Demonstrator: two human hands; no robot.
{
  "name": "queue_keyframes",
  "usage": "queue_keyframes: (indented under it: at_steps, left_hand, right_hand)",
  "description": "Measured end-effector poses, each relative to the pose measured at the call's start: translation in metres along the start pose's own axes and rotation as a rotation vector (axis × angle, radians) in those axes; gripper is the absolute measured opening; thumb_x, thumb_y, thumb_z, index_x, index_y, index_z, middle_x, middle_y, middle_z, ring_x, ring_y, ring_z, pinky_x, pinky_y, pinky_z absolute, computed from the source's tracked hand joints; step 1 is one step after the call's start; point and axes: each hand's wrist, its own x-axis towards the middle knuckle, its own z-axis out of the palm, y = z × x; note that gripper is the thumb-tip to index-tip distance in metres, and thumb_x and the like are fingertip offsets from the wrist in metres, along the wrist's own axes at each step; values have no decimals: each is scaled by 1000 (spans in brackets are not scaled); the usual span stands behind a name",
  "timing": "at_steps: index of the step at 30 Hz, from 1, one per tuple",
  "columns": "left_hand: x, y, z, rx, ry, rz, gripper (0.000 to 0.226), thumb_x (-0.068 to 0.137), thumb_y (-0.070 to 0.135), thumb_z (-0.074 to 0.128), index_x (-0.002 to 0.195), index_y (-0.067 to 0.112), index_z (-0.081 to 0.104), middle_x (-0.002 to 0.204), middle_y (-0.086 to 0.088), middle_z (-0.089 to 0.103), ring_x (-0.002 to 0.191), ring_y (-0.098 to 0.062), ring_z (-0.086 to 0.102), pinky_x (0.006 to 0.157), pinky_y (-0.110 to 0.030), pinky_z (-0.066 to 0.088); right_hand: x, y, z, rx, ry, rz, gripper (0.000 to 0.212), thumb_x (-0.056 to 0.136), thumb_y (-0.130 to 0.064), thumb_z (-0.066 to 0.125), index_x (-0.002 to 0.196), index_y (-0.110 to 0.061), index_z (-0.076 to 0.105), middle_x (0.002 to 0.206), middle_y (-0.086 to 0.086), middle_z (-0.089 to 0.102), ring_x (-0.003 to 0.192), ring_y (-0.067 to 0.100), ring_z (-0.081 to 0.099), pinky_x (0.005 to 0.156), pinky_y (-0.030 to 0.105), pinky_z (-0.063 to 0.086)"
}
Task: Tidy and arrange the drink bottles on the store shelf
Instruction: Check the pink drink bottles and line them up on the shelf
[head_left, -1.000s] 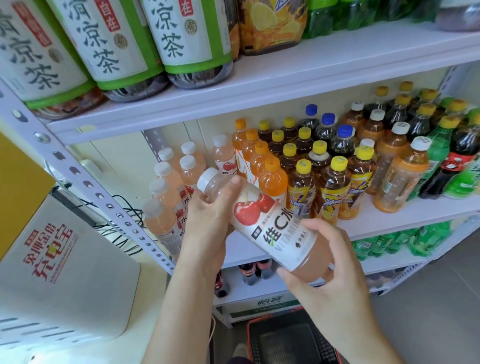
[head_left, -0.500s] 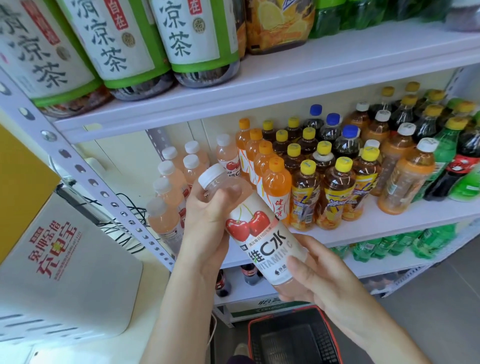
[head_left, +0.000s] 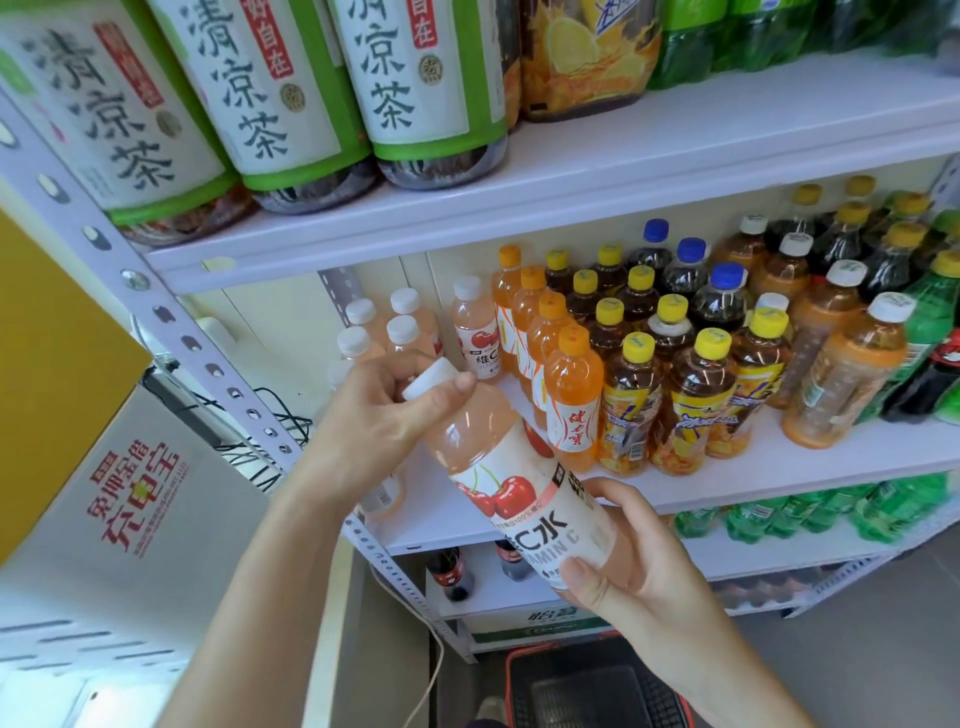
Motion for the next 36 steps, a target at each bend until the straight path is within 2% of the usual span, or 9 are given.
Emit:
queue_keyframes:
  at_steps: [4, 9, 12, 17, 21, 24, 29, 33, 36]
  left_hand:
    - [0, 0, -16, 141, -59, 34, 42, 79, 47, 72, 84, 6, 69, 49, 15, 45, 44, -1, 35, 44, -11, 27]
    - [4, -6, -23, 532, -75, 77, 23, 86, 44, 69, 90, 22, 68, 48, 13, 45, 45, -6, 39, 46, -15, 29]
    - [14, -13, -21, 842, 2, 108, 27, 81, 55, 65, 98, 34, 66, 56, 14, 51, 60, -8, 51, 50, -17, 33]
    - [52, -45, -20, 968, 113, -19, 37, 84, 48, 68, 116, 31, 62, 85, 3, 65, 75, -20, 53, 60, -28, 33]
    - [84, -77, -13, 1031, 96, -102, 45, 86, 43, 68, 126, 25, 58, 110, -4, 70, 93, -25, 62, 67, -28, 39]
    - [99, -97, -13, 1085, 80, -165, 50, 90, 43, 65, 131, 16, 54, 114, -10, 68, 103, -32, 63, 79, -35, 48]
    - [112, -108, -12, 1173, 142, -165, 47, 94, 44, 60, 122, 8, 51, 102, -15, 68, 93, -35, 64, 67, -36, 43]
    - [112, -104, -8, 1351, 207, -140, 46, 89, 53, 61, 114, 15, 55, 101, -7, 61, 99, -29, 58, 62, -33, 37]
    - [120, -97, -2, 1431, 220, 10, 45, 89, 48, 60, 120, 15, 54, 117, -8, 53, 114, -27, 46, 75, -36, 42]
  right_hand:
    - [10, 2, 4, -106, -42, 7, 59, 72, -57, 72, 122, -61, 39, 115, -25, 61, 105, -2, 60, 85, 22, 50]
    - [26, 7, 9, -505, 30, -48, 48, 87, -40, 67, 126, -51, 41, 123, -36, 49, 118, -5, 46, 89, 19, 41]
    - [38, 5, 5, -729, 124, -161, 45, 90, -29, 64, 133, -29, 49, 133, -20, 48, 125, 7, 44, 92, 21, 39]
    - [70, -9, -8, -950, 242, -352, 43, 79, -3, 73, 121, -5, 61, 122, 11, 61, 109, 33, 58, 89, 37, 48]
    - [107, -24, -13, -1040, 284, -439, 47, 76, 0, 72, 122, -4, 60, 123, 15, 58, 106, 36, 55, 89, 46, 50]
    - [126, -31, -14, -1159, 286, -486, 50, 75, -3, 71, 124, -2, 59, 120, 17, 60, 106, 38, 53, 92, 47, 47]
    - [138, -46, -16, -1199, 396, -601, 48, 78, -8, 65, 126, -4, 58, 120, 17, 57, 105, 36, 51, 91, 45, 45]
    - [147, -48, -20, -1277, 343, -487, 50, 80, -9, 66, 128, 2, 56, 129, 24, 54, 113, 41, 52, 97, 48, 45]
    - [151, -40, -23, -1308, 306, -402, 48, 82, -4, 67, 128, 5, 56, 132, 25, 54, 110, 43, 55, 95, 46, 47]
